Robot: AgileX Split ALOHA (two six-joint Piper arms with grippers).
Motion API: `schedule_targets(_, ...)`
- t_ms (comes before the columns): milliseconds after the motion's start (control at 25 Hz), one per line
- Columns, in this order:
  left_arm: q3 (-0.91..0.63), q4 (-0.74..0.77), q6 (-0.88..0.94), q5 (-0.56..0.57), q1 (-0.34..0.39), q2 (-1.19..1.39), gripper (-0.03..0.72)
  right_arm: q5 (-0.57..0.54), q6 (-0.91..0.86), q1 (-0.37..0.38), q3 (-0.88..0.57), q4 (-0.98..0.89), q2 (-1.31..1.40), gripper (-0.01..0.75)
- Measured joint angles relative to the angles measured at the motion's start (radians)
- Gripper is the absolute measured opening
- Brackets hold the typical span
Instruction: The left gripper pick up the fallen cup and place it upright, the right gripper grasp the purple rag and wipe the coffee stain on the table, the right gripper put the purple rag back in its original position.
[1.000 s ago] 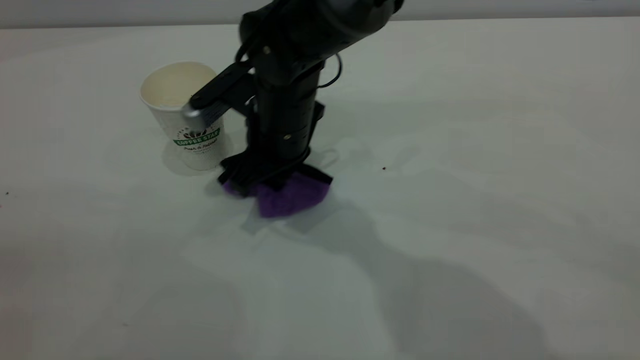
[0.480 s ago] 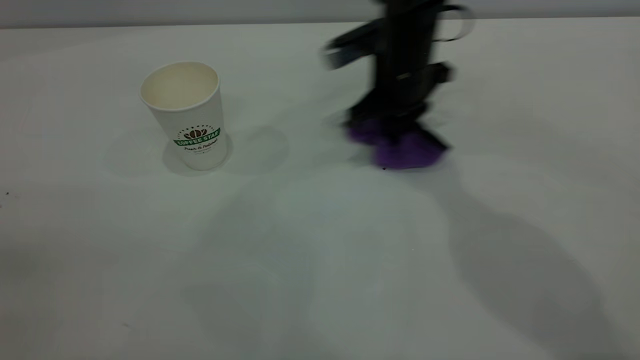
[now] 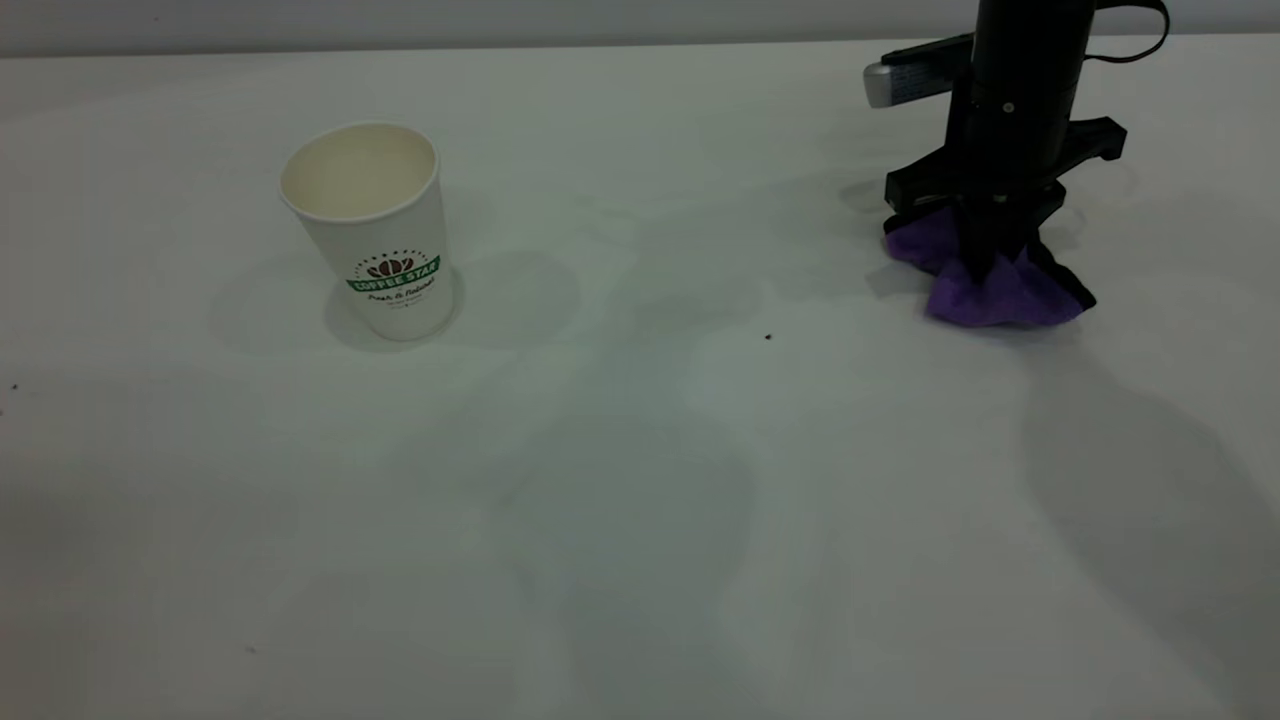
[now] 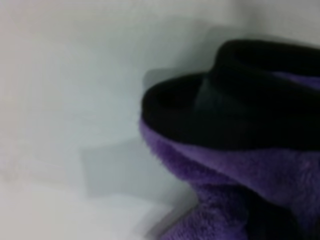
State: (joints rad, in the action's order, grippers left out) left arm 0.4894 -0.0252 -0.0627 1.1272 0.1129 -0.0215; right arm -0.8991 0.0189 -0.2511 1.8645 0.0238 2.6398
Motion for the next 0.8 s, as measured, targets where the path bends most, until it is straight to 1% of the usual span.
schedule_targets(80, 0.0, 0.0, 0.0, 0.0, 0.0, 0.0, 0.501, -0.017, 0.048, -0.001, -0.001, -0.045, 0.0, 0.115)
schedule_targets(160, 0.0, 0.0, 0.0, 0.0, 0.0, 0.0, 0.501, -0.031, 0.076, -0.012, -0.001, -0.073, -0.001, 0.163)
schedule_targets(240, 0.0, 0.0, 0.0, 0.0, 0.0, 0.0, 0.501, -0.047, 0.086, -0.03, -0.004, -0.088, -0.01, 0.236)
schedule_targets(320, 0.0, 0.0, 0.0, 0.0, 0.0, 0.0, 0.501, -0.067, 0.09, -0.046, -0.011, -0.09, -0.028, 0.332)
schedule_targets(400, 0.0, 0.0, 0.0, 0.0, 0.0, 0.0, 0.501, -0.102, 0.086, -0.059, -0.015, -0.078, -0.069, 0.412)
schedule_targets(480, 0.0, 0.0, 0.0, 0.0, 0.0, 0.0, 0.501, -0.147, 0.071, -0.066, -0.015, -0.053, -0.146, 0.475)
schedule_targets(560, 0.0, 0.0, 0.0, 0.0, 0.0, 0.0, 0.501, -0.202, 0.062, -0.07, -0.015, -0.034, -0.231, 0.506)
schedule_targets(640, 0.0, 0.0, 0.0, 0.0, 0.0, 0.0, 0.501, -0.271, 0.059, -0.074, -0.015, -0.024, -0.327, 0.516)
schedule_targets(720, 0.0, 0.0, 0.0, 0.0, 0.0, 0.0, 0.501, -0.294, 0.058, -0.078, -0.022, -0.024, -0.427, 0.516)
schedule_targets(800, 0.0, 0.0, 0.0, 0.0, 0.0, 0.0, 0.501, -0.299, 0.051, -0.081, -0.058, -0.024, -0.536, 0.516)
